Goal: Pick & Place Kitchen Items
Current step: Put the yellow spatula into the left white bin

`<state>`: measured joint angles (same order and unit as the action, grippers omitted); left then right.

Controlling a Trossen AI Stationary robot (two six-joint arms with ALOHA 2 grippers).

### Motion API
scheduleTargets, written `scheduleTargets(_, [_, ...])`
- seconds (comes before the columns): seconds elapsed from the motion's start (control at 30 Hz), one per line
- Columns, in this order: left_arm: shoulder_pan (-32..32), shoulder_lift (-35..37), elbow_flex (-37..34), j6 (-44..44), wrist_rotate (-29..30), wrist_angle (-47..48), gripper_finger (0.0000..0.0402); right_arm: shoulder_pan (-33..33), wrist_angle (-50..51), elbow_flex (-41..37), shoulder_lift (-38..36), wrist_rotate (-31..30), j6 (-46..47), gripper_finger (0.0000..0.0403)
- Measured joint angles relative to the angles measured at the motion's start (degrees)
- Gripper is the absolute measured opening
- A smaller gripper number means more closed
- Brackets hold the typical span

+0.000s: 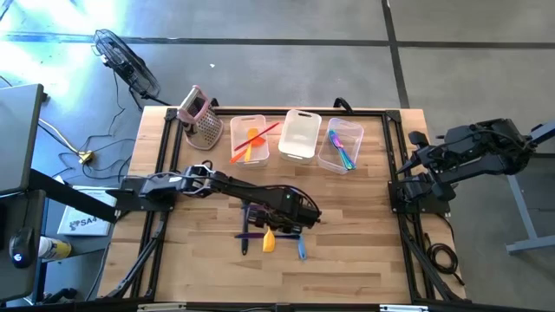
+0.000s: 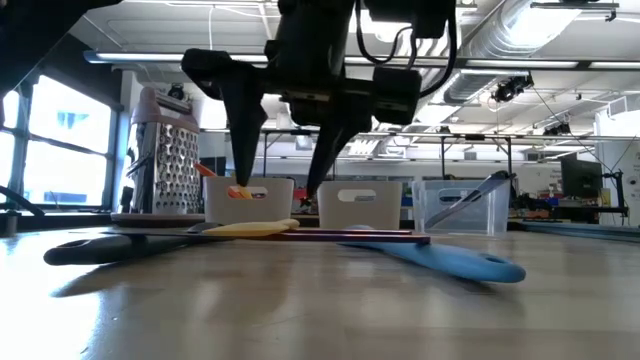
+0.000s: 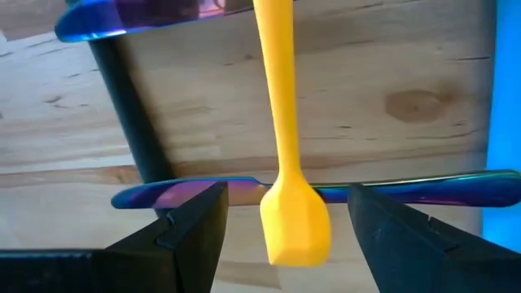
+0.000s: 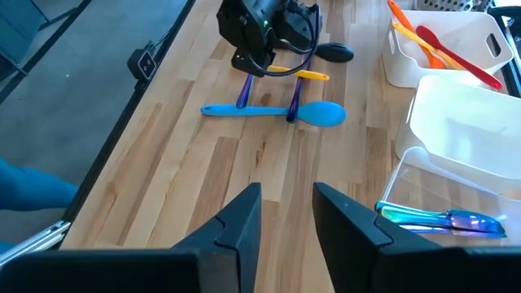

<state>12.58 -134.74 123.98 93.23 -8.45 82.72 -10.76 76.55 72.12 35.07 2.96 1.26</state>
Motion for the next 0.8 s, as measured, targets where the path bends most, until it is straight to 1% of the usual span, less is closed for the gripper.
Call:
scheduleTargets(0.27, [-0.82,0.0,0.0,-0.17,0.39,-0.53,0.0244,0.01,0.0,0.0,0.0,0.02,-0.02,0.0105])
scheduleTargets(0.37, [-1.03,0.0,0.0,-0.46,-0.75,-0.71,0.0244,0.0,0.0,0.0,0.0,0.12,0.0,0.0105])
scheduleTargets(0.5, [-1.01,0.0,-0.03,-0.43,-0.8,-1.22,0.0244,0.02,-0.01,0.0,0.0,0.17,-0.01,0.0105])
scheduleTargets(0.63, [-0.99,0.13,-3.08,-0.44,-1.88,-5.92,0.0244,-0.01,0.01,0.0,0.0,0.17,-0.02,0.0105])
scheduleTargets(0.8, [-0.97,0.13,-5.66,-0.39,-4.64,-6.97,0.0244,0.0,0.01,0.0,0.0,0.17,-0.07,0.0105])
